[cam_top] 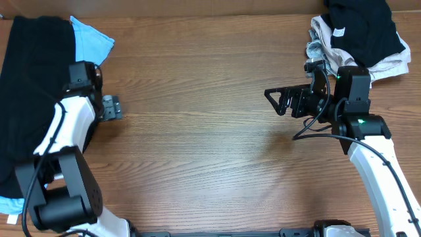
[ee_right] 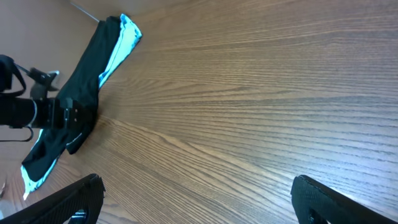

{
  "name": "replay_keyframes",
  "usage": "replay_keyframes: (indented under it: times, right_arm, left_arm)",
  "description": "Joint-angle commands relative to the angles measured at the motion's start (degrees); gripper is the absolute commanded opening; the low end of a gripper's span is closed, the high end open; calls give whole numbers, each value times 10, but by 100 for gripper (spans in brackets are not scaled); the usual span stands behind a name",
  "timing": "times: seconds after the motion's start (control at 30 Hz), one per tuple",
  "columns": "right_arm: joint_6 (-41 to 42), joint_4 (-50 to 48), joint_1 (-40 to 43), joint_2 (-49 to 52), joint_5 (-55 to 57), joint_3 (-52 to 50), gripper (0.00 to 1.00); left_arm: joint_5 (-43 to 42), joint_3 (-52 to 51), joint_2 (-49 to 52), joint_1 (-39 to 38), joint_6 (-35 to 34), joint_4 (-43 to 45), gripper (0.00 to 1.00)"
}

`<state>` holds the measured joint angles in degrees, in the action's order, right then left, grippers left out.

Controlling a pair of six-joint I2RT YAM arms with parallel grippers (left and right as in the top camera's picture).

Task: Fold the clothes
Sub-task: 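Reach the left gripper to the black shirt and grasp it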

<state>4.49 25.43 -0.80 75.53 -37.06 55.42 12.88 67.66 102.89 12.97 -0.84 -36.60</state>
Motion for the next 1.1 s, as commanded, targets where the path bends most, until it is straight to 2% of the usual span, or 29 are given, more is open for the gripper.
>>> replay_keyframes:
  times: [0.0,0.13,0.23,0.3,0.33,0.43,0.5,0.53,0.63,0.8,1.07]
  right_arm:
    - [0,-3,-3,3,1,13,99]
    - [0,-3,-3,3,1,13,96]
    - [0,-4,-3,3,1,12,93]
    - [0,-5,-3,4,3,12,82]
    - [0,-5,-3,4,6,12,78]
    - [0,-9,-3,5,10,12,72]
    - [0,-10,-3,5,10,12,70]
    - [0,-10,-3,5,10,12,69]
    - [0,-10,-3,5,10,12,68]
    - [0,-9,-3,5,10,12,68]
    - [2,-9,-3,5,9,12,68]
  left_arm:
    - [16,12,21,10,11,3,89]
    - [55,12,46,20,11,22,84]
    - [62,12,56,25,11,25,74]
    - [62,12,59,29,11,28,59]
    - [62,12,59,31,10,31,56]
    - [62,12,59,32,10,39,41]
    - [61,12,59,32,8,39,21]
    - [60,12,59,32,3,38,5]
    - [40,25,58,27,-19,12,4]
    - [10,127,58,-1,-35,-105,4]
    - [-29,436,57,-80,-35,-349,4]
